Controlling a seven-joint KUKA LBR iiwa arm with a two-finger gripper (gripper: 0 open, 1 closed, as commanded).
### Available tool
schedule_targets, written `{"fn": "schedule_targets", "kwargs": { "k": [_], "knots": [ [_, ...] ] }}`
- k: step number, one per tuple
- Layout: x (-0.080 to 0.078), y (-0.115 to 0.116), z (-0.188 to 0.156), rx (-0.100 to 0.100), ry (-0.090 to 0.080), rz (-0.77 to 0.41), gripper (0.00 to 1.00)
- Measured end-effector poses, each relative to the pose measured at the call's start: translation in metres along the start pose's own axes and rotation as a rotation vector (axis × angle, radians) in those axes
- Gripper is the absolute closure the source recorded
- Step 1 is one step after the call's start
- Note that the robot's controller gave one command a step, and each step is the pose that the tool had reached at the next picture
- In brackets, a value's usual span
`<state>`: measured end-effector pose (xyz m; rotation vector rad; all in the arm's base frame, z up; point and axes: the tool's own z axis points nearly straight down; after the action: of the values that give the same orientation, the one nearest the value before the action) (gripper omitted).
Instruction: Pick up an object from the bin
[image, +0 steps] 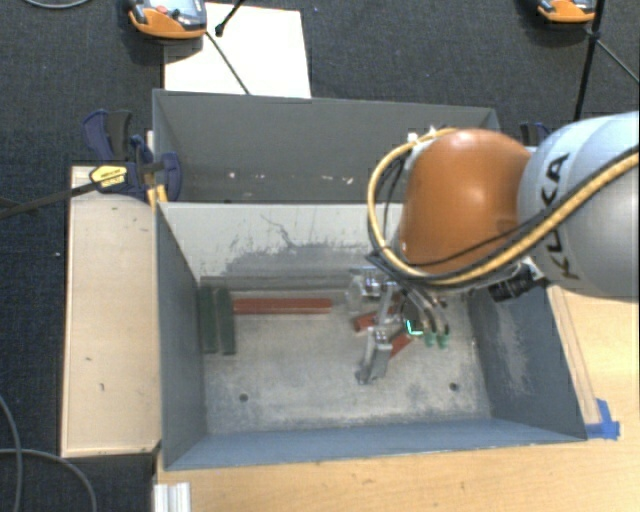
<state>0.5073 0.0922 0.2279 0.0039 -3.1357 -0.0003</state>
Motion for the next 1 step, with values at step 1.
{"fn": "schedule_targets", "kwargs": {
  "k": [1],
  "knots": [
    [-0.0016, -0.0005, -0.0037, -0.001, -0.008, 0.003, 0.00]
  ]
}}
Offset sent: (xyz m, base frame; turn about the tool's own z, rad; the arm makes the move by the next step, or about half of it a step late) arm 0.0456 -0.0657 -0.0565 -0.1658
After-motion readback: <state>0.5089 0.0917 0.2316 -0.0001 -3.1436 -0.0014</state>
